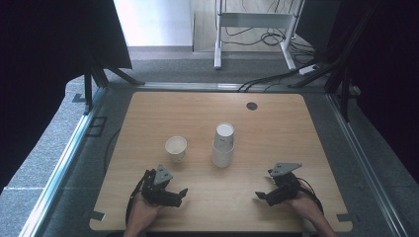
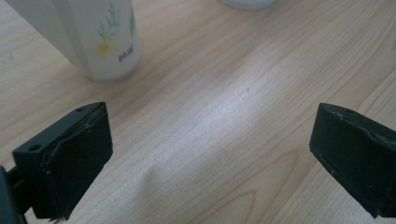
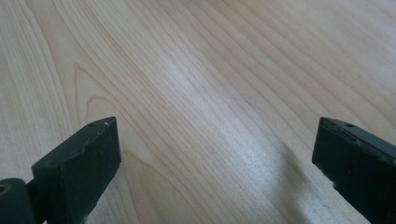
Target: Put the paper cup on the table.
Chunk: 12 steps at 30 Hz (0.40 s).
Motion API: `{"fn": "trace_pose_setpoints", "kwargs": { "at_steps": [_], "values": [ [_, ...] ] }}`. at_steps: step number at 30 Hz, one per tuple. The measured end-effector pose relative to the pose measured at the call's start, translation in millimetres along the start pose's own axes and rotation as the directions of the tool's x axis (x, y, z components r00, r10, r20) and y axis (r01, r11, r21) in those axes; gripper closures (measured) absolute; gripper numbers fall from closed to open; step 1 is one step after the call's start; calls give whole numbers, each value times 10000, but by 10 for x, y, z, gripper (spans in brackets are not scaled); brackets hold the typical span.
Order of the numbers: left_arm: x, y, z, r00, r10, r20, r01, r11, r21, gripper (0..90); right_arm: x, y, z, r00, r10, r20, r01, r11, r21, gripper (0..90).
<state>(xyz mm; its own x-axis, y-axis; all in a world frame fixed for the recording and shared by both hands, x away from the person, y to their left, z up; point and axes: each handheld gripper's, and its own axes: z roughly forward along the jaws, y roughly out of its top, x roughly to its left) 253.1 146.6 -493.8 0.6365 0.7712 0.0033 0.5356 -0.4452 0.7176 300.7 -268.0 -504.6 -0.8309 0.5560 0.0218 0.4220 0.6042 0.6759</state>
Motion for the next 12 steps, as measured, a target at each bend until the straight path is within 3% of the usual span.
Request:
{"fn": "trace_pose_setpoints", "kwargs": {
  "at_steps": [6,12],
  "values": [
    [-72,-22,107,9994,335,-40,-331,9969,716,0,7,-24,55,10000,-33,-7,33,9994,346,0],
    [-81,-24,127,9997,217,-83,-210,9963,828,0,11,-33,63,10000,10,8,-10,9992,400,0]
  ]
}}
